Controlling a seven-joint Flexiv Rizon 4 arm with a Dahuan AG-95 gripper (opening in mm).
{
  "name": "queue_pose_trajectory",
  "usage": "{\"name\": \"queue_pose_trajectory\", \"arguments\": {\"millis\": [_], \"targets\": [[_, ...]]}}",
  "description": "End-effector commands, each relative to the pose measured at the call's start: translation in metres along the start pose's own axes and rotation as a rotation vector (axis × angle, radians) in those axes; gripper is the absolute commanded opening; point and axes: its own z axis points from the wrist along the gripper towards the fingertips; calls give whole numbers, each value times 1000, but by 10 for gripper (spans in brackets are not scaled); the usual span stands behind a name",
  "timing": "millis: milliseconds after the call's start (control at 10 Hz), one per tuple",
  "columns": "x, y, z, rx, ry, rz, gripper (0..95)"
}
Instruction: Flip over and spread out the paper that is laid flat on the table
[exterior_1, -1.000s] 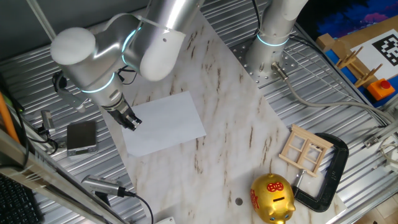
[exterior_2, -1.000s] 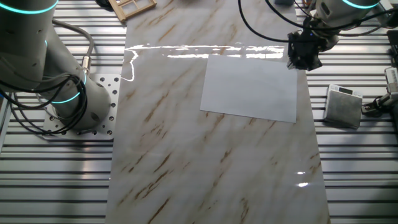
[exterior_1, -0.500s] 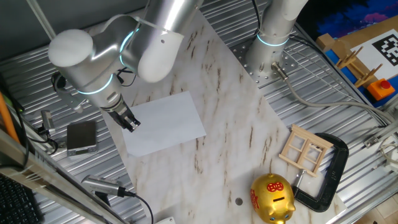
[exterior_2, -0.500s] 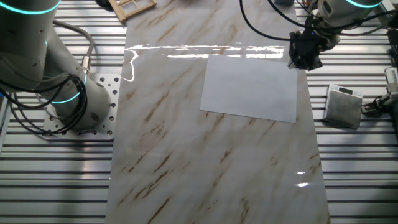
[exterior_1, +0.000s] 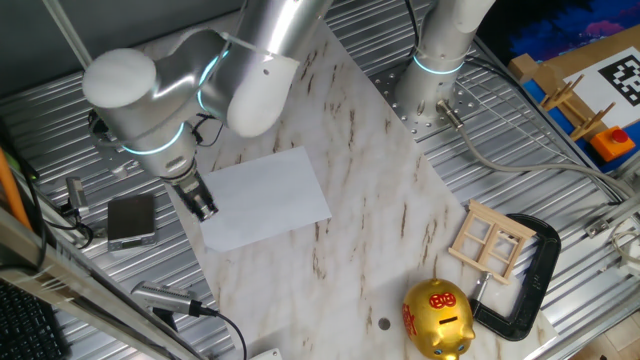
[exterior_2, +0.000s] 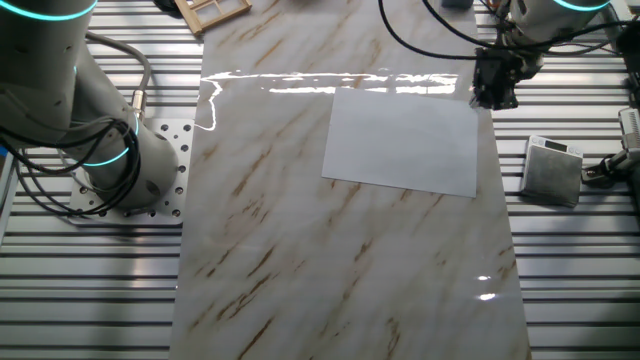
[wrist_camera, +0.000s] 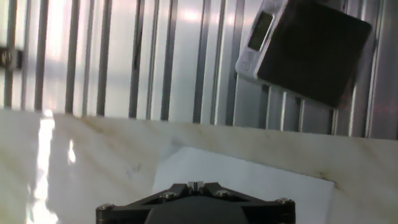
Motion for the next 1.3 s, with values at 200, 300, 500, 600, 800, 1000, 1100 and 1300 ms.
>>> {"name": "queue_pose_trajectory", "arguments": {"millis": [200,300,500,600,800,1000,1100,1300], "targets": [[-36,24,18,-20,-8,38,0],[-39,28,22,-19,-2,15,0],[-39,28,23,-20,7,-17,190],[-39,28,23,-20,12,-23,190],[-33,22,20,-45,16,7,380],[-21,10,15,-51,11,51,380],[-15,5,13,-76,6,89,380],[-6,-2,9,-92,-9,141,380]]}}
